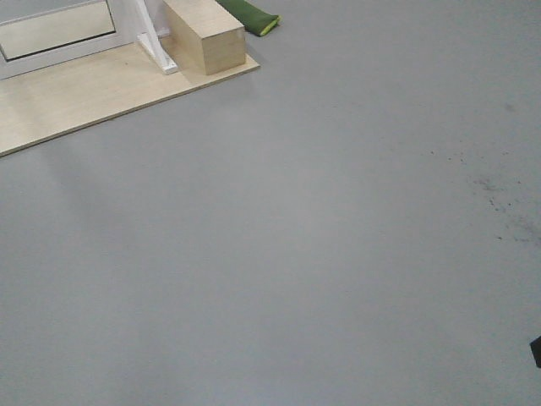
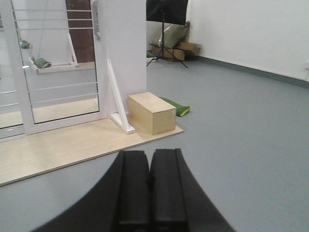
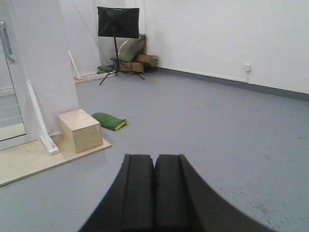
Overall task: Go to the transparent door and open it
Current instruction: 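Drive toward the white-framed glass door on the wooden platform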
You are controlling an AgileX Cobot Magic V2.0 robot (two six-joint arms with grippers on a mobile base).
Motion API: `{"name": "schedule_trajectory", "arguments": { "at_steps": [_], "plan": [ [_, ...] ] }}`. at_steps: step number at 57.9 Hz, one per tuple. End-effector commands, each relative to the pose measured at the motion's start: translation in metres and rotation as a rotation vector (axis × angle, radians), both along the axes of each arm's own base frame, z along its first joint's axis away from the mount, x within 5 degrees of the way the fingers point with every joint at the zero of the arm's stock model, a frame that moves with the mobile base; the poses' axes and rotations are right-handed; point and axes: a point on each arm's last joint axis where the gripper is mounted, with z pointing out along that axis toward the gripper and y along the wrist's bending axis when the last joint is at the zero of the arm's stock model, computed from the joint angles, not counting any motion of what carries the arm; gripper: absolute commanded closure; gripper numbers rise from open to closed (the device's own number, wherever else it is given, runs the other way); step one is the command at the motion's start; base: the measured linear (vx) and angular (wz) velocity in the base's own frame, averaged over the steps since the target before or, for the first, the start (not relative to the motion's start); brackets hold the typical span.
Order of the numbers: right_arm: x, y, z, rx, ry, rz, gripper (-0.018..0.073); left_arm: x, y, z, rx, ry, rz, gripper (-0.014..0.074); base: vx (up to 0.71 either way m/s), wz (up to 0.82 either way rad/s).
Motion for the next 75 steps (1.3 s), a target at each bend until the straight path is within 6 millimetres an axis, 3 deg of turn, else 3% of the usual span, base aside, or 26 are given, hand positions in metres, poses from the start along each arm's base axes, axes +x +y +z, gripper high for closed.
{"name": "schedule_trajectory", "arguments": {
  "at_steps": [1,75],
  "plan": [
    [-0.0014,0.0002,0.0070,-0.013,-0.094,0.000,0.0568,-0.0005,-0.0002,0.0032,-0.009,-0.083,-0.005,0.0603,0.61,0.33],
    [-0.0014,0.0002,0.0070,-0.013,-0.094,0.000,0.0568,-0.0005,-0.0002,0.0032,-0.009,-0.083,-0.005,0.0603,0.64,0.32]
  ]
}}
